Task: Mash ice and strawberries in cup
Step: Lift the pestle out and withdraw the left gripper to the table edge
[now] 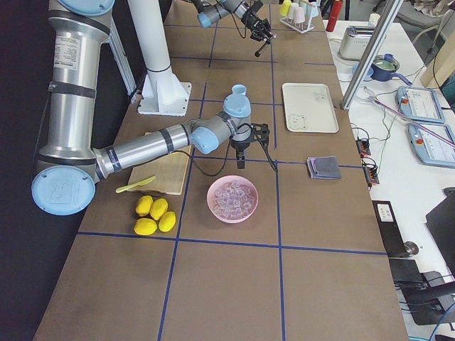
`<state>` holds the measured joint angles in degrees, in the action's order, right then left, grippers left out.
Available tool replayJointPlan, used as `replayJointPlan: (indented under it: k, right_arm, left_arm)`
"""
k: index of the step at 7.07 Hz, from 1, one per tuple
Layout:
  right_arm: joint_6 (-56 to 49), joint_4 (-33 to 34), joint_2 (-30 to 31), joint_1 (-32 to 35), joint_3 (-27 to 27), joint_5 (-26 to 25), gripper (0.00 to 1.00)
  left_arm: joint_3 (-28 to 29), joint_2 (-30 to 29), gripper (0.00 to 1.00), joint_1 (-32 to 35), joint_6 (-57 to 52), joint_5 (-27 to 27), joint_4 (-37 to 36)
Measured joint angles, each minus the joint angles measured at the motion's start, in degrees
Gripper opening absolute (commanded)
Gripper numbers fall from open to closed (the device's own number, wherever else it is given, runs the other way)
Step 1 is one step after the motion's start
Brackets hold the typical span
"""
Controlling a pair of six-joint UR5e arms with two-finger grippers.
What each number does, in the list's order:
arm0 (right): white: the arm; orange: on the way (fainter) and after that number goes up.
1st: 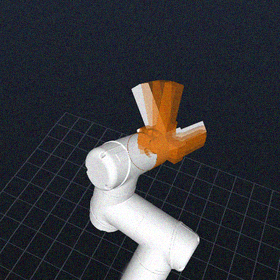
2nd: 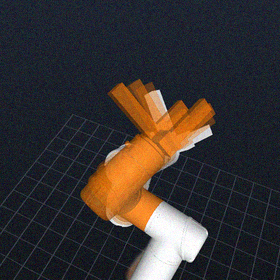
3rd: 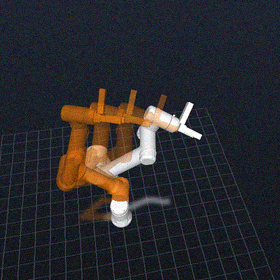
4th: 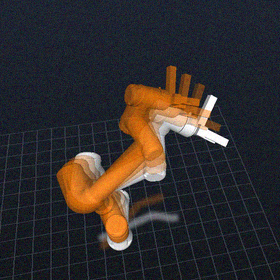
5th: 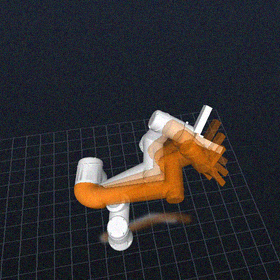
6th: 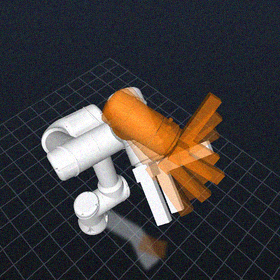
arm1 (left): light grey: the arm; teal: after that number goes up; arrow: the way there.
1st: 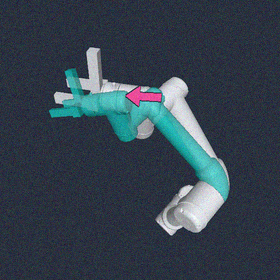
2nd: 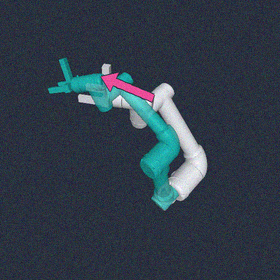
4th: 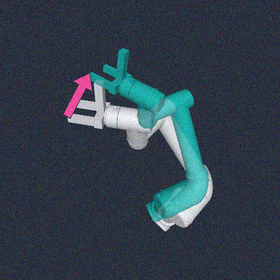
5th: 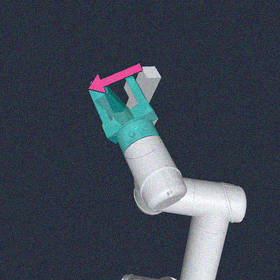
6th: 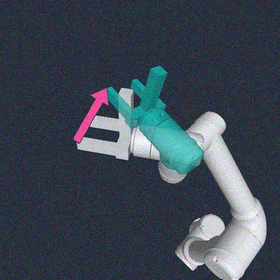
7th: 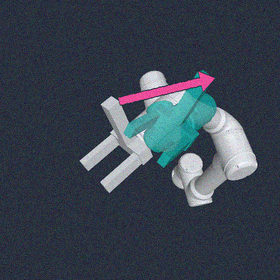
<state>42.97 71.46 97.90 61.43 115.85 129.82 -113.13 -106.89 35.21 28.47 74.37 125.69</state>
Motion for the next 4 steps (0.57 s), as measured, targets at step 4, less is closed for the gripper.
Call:
replayJointPlan:
  k: [4]
  right_arm:
    - [-0.3, 0.0, 0.4, 0.6, -0.3, -0.3, 1.0]
  left_arm:
    - [1.3, 9.9, 0.0, 21.4, 0.5, 30.8, -23.4]
